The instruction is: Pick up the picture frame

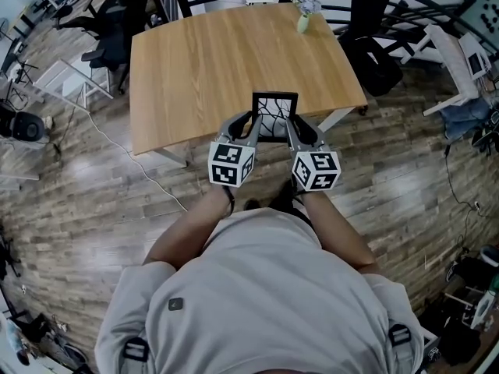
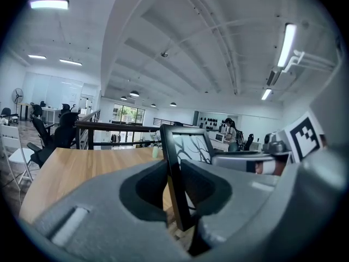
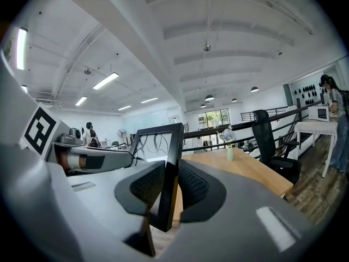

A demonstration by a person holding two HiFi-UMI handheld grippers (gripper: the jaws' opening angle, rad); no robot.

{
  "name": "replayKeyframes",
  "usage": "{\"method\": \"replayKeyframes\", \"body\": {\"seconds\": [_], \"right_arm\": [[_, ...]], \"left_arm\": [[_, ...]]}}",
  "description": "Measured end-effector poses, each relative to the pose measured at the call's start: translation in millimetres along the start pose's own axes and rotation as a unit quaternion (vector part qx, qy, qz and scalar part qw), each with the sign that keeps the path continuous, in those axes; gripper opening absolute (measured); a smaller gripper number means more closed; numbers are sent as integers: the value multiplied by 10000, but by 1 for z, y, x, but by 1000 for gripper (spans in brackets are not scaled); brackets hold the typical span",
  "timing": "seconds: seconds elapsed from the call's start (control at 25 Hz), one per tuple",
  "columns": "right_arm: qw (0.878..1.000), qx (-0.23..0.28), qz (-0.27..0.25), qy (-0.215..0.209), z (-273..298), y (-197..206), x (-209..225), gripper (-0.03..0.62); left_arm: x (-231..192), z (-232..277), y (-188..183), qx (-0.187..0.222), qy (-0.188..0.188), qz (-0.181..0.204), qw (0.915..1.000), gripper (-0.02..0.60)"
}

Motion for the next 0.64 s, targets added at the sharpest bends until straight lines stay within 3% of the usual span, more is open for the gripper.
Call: {"method": "replayKeyframes", "body": {"seconds": [0.64], "right_arm": [[10000,4,16,-14,-13,4,-1,89]], "left_arm": [[11,-8,6,-15,-19,-39,10000,80]]}}
Point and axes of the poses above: the fingertips, and each gripper's own axes: z forward along the fingers, x to its right, y out of its underside, the point moved 5 cm from there along -z, backward along the fingers, and after that the axes turned 5 degrees about -y, right-handed, at the moved point
